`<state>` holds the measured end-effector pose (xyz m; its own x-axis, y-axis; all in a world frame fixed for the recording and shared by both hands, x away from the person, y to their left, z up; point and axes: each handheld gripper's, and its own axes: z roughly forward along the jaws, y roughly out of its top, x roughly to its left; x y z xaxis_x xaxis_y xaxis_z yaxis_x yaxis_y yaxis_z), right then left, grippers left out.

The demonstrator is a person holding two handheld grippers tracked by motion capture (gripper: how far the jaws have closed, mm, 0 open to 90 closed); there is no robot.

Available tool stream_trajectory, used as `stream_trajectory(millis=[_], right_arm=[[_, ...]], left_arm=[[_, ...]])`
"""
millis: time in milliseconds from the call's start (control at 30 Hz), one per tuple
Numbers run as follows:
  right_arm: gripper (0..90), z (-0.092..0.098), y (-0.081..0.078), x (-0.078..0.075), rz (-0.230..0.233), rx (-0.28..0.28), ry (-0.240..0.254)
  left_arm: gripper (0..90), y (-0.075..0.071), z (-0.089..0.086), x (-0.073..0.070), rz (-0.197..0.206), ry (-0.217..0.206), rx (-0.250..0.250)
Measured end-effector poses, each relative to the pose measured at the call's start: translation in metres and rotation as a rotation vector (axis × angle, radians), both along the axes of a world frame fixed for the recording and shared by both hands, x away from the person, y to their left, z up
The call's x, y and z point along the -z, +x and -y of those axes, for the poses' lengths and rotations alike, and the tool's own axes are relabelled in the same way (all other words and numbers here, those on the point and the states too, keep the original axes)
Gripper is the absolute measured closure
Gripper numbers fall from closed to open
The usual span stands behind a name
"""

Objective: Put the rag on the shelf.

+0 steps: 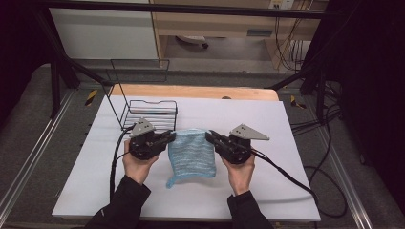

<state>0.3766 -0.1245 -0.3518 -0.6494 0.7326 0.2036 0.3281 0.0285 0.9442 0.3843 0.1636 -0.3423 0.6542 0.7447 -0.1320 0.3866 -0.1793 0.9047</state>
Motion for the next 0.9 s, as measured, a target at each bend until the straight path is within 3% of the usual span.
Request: stream_trajectory(millis=[533,900], right_arm=[[81.3,-0.021,0.0,-0.026,0.084,-0.013,0.025],[81.5,-0.035,0.002,-0.036,0.126,-0.021,0.046]], left_arm=[[80.2,-0.007,-0.022,-0.019,0.077,-0.063,-0.046],[80.3,-0.01,-0.038,-0.033,0.128,-0.114,-0.084]])
